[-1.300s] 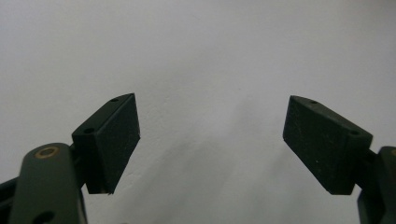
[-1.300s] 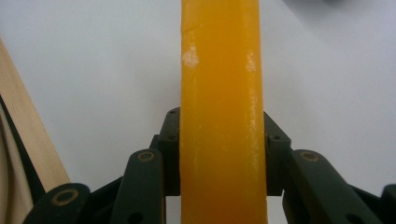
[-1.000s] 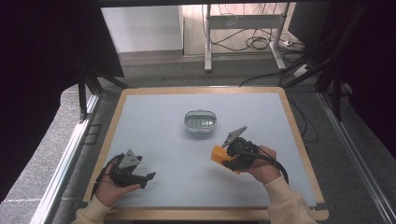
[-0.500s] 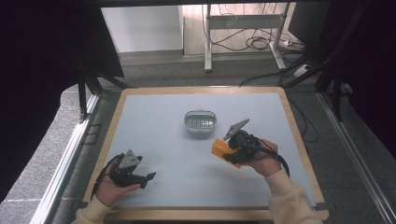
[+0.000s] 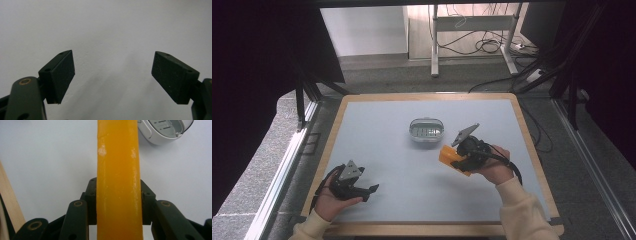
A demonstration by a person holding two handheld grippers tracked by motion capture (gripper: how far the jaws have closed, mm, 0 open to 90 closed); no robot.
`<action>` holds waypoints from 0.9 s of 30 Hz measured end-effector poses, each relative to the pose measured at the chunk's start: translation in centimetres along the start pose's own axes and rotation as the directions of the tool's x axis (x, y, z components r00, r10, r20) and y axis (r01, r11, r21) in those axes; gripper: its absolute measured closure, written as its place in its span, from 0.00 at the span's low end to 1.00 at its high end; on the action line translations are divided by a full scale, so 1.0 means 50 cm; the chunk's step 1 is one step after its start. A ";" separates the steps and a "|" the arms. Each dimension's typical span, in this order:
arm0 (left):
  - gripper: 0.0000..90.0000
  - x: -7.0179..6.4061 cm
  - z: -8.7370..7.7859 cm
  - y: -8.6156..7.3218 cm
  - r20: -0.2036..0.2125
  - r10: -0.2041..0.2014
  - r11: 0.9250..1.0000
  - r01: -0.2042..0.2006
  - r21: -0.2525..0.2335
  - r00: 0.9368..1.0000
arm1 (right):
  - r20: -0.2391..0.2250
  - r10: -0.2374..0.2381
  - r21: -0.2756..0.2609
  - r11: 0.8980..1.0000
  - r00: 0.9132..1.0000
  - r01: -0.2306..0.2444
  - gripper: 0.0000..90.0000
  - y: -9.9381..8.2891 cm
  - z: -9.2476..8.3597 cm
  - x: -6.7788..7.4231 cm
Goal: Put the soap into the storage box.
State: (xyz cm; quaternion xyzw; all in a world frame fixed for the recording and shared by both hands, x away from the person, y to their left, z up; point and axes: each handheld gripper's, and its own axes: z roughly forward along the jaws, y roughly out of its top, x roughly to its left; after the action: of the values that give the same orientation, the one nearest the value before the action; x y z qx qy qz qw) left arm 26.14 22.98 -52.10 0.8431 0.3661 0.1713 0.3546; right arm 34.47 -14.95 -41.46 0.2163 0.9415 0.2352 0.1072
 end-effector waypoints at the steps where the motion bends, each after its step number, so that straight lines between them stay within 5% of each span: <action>1: 0.21 0.000 0.000 0.000 0.000 0.000 1.000 0.000 0.001 1.000 | 0.000 -0.001 0.001 1.000 1.000 0.001 0.69 0.002 0.000 -0.001; 27: 0.21 0.001 0.001 -0.001 0.004 0.011 1.000 -0.011 0.011 1.000 | -0.003 -0.016 -0.020 1.000 1.000 0.016 0.69 0.043 0.011 -0.032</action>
State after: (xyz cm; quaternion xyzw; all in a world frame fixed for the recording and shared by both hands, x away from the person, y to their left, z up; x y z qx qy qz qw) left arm 26.18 23.03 -52.16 0.8474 0.3618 0.1697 0.3497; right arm 36.81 -13.76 -40.74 0.2073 0.9409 0.2441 0.1100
